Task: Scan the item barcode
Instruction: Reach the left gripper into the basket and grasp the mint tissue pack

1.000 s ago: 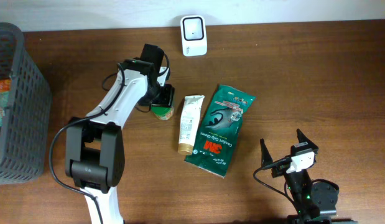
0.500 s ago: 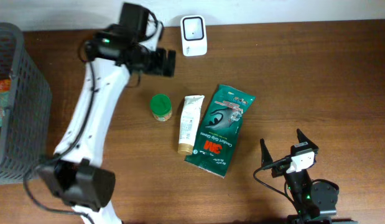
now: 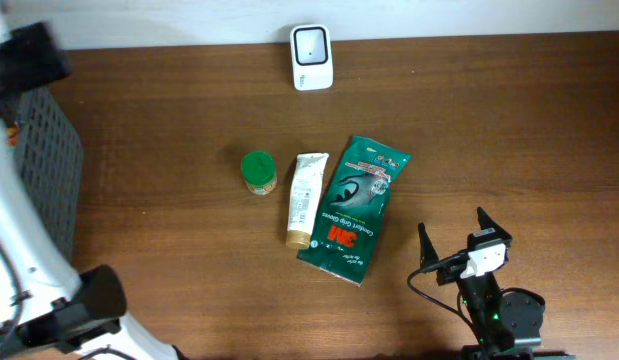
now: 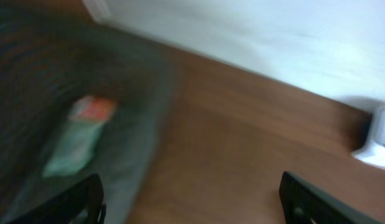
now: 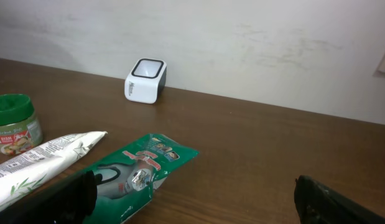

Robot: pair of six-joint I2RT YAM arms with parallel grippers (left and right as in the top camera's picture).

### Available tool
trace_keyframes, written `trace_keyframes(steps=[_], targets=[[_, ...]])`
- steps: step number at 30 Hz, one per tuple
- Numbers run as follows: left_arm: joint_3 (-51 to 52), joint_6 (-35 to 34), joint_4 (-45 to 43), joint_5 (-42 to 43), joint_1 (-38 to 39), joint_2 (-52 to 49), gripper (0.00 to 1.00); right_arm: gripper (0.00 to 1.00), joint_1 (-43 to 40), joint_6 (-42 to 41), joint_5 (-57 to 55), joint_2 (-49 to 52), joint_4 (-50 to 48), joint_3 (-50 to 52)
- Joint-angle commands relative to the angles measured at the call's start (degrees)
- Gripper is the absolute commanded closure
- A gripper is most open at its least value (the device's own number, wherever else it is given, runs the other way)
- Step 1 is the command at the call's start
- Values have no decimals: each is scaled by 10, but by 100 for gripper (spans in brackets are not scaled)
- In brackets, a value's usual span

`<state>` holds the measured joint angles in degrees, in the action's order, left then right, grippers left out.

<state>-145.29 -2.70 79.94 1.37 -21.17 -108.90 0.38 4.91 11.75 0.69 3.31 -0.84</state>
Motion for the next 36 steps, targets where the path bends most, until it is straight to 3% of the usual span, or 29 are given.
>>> trace_keyframes(steps=[1, 4, 7, 14, 22, 30, 33, 35, 36], targets=[[31, -46, 5, -57, -101, 2, 15, 2, -4, 2, 5, -3, -1, 5], [134, -54, -31, -73, -178, 2, 15, 2, -4, 2, 5, -3, -1, 5], [253, -26, -114, -72, -208, 2, 12, 2, -4, 2, 5, -3, -1, 5], [501, 199, -427, -72, -221, 1, 15, 2, -4, 2, 5, -3, -1, 5], [511, 247, -520, -72, -221, -96, 14, 2, -4, 2, 5, -3, -1, 5], [511, 247, -649, -72, -214, -215, 16, 2, -4, 2, 5, -3, -1, 5], [511, 247, -667, -72, -214, -235, 41, 2, -4, 2, 5, -3, -1, 5], [511, 247, -667, -72, -214, -235, 73, 2, -4, 2, 5, -3, -1, 5], [511, 247, -666, -72, -214, -235, 80, 2, -4, 2, 5, -3, -1, 5]])
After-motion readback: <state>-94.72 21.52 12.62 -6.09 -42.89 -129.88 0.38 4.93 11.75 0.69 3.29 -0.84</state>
